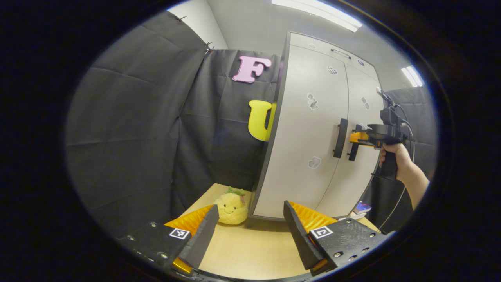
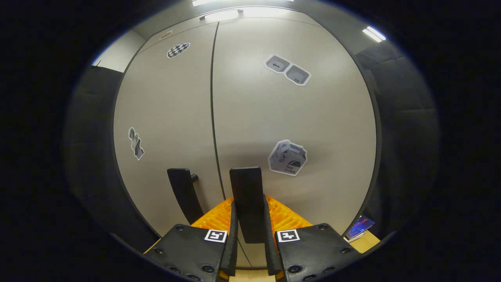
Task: Open the right door of the double-door shoe cabinet with the right hand, and open the left door with the left hand.
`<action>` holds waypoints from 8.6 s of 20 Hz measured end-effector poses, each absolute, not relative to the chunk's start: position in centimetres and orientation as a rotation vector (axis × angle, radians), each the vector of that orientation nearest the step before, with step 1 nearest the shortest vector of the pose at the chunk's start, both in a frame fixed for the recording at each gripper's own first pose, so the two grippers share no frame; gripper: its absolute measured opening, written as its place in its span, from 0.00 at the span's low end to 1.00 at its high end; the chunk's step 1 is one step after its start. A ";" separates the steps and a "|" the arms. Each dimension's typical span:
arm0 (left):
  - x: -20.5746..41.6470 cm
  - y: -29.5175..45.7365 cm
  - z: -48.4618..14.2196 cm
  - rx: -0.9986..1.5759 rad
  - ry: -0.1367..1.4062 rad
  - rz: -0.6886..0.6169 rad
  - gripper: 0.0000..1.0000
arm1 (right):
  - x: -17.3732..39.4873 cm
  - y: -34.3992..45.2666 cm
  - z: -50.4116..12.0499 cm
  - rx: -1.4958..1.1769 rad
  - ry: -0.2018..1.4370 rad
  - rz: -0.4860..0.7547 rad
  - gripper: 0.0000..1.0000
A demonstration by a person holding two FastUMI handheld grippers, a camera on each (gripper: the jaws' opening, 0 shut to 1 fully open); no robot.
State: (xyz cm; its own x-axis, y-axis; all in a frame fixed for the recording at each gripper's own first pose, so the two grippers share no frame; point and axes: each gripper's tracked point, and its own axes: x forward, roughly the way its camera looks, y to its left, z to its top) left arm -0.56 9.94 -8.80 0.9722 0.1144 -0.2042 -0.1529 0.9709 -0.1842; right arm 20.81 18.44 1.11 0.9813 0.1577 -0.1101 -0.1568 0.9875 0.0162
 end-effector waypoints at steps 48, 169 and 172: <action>-5.1 -2.0 -8.6 -0.099 0.203 0.015 0.95 | 6.3 5.6 2.1 0.008 0.109 0.337 0.06; 25.1 -14.7 6.4 -0.112 -0.032 -0.099 0.04 | 9.4 -21.4 -1.9 0.080 0.138 -0.053 0.98; 24.6 -14.0 6.4 -0.122 -0.036 -0.139 0.04 | 5.5 -21.6 -1.3 0.048 0.129 -0.117 0.92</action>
State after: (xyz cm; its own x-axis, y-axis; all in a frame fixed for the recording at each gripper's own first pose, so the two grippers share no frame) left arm 24.56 -13.97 6.42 0.9897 -0.1359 0.0442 0.1402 0.9830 -0.1187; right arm 5.54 -21.61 -1.28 0.9849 -0.1131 -0.1307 0.1192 0.9921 0.0400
